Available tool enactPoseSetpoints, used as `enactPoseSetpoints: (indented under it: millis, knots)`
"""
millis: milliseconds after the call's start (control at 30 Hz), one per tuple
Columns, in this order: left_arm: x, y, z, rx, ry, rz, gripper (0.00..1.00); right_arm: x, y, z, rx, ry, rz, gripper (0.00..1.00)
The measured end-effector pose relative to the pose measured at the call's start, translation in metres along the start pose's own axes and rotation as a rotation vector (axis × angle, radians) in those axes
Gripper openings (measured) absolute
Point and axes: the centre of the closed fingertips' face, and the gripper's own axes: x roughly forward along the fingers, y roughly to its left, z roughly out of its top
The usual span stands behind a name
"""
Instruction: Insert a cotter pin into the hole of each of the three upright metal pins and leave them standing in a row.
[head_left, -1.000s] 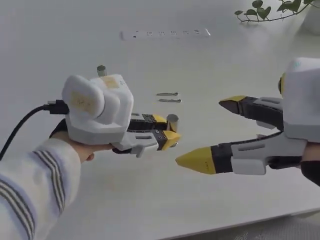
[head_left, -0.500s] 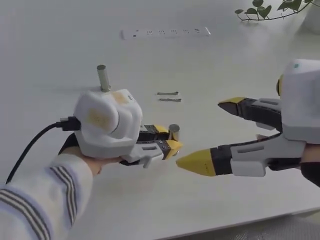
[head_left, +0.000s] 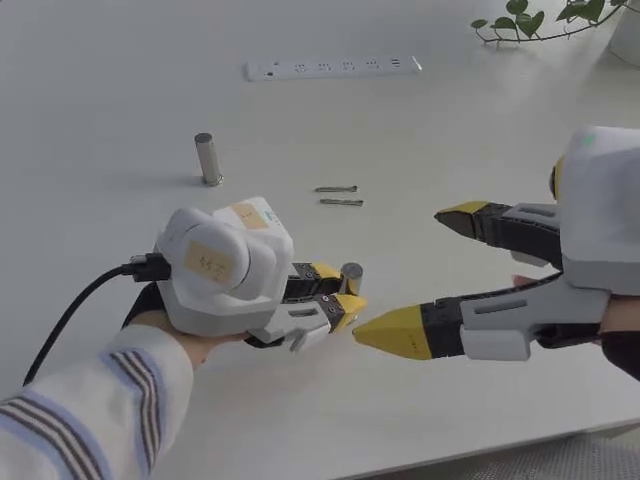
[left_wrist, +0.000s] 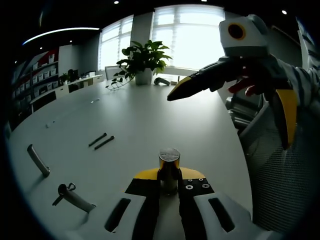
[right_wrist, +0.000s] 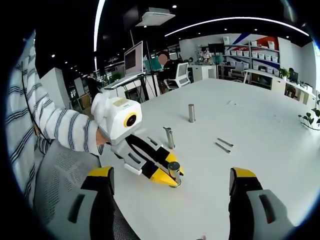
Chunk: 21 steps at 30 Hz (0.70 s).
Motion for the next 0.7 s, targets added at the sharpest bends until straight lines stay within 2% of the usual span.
enactPoseSetpoints:
  millis: [400, 700]
  knots:
    - [0.0023, -0.0022, -0.0005, -0.007, -0.006, -0.012, 0.09, 0.0015, 0.0006, -0.0055, -0.001, 0.017, 0.007, 0.94]
    - [0.0015, -0.0029, -0.0017, 0.036, -0.012, -0.021, 0.1, 0.0007, -0.0022, -0.0072, 0.006, 0.014, 0.003, 0.94]
